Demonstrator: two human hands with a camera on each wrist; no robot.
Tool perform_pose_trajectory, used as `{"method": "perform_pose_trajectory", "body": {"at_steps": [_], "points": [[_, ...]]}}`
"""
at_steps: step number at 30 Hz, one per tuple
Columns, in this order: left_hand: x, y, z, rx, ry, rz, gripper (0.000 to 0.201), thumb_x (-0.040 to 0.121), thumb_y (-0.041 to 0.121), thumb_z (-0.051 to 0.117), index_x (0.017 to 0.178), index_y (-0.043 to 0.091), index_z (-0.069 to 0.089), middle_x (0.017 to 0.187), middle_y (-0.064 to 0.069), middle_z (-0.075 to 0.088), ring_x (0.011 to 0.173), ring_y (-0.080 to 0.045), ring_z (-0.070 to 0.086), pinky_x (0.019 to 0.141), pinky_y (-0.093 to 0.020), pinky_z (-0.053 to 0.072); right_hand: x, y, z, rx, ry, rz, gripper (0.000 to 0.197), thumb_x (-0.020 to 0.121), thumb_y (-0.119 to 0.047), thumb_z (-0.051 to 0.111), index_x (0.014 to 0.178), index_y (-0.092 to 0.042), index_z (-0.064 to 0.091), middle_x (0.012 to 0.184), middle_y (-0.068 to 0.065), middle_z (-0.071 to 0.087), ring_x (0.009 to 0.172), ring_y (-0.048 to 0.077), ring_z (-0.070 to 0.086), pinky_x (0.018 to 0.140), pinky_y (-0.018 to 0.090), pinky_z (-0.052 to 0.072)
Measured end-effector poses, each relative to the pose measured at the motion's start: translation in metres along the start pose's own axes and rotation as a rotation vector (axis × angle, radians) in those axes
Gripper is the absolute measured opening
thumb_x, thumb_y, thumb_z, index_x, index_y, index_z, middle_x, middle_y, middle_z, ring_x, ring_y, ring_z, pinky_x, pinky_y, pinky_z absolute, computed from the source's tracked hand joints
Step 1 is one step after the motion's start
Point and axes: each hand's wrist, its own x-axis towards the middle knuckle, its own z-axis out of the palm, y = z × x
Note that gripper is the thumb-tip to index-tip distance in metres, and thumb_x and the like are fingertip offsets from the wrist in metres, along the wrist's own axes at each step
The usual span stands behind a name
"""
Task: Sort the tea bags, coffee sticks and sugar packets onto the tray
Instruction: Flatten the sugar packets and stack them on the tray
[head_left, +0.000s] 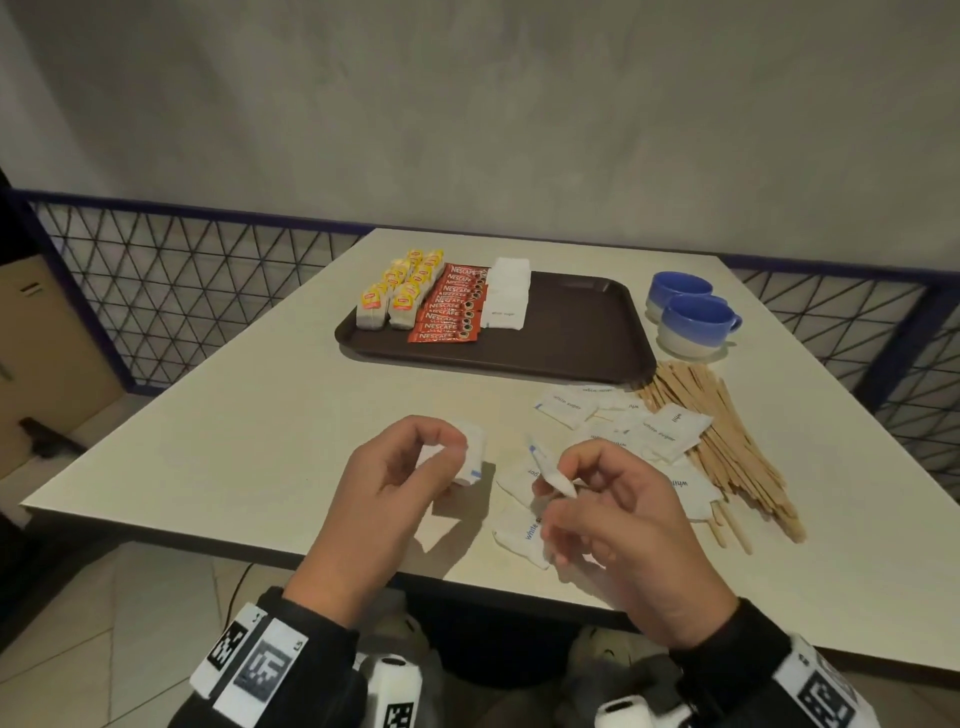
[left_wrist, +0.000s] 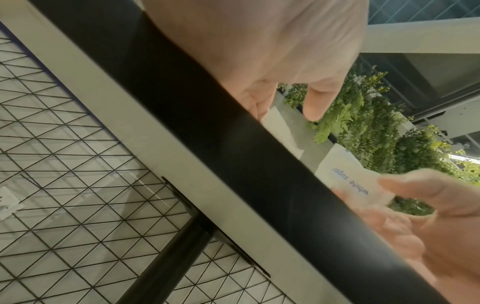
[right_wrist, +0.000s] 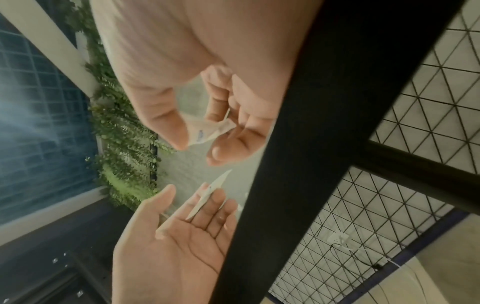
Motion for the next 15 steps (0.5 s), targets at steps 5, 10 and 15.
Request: {"method": "perform_pose_trajectory", "body": {"at_steps": [5,10,15], "points": [[0.0020,-0.0044,0.0031,0.078,0.063,-0.049,0.037,0.093,0.002,0.068,0.098,0.039,0.066,0.097,-0.003,0.076,0.083,-0.027,0.074,0.081,-0.037,0.060,-0.0005,-0.0009,0.0000,0.049,0.011,-0.050,0.024,0.077,-0.008,0.078,0.089,0.006,0.064,0.068,0.027,0.060,0.054,0.032,0.056,0.058,0.038,0.053],[0.0015,-0.0009,0.0032,0.067,-0.006,-0.054,0.039,0.091,-0.008,0.061,0.089,0.030,0.072,0.088,-0.008,0.074,0.073,-0.017,0.075,0.069,-0.026,0.053,-0.0020,0.0033,0.0037,-0.138,0.073,-0.098,0.014,0.084,0.015,0.069,0.091,0.007,0.060,0.071,0.019,0.064,0.051,0.027,0.061,0.054,0.029,0.055],[0.0032,0.0019,0.0025,0.104,-0.046,-0.037,0.021,0.088,0.001,0.072,0.080,0.020,0.071,0.077,-0.003,0.072,0.056,-0.014,0.066,0.057,-0.020,0.046,-0.0021,0.0052,0.0078,-0.203,0.039,-0.085,0.032,0.085,0.016,0.069,0.103,-0.007,0.057,0.097,0.014,0.072,0.082,0.021,0.075,0.059,0.025,0.055]]}}
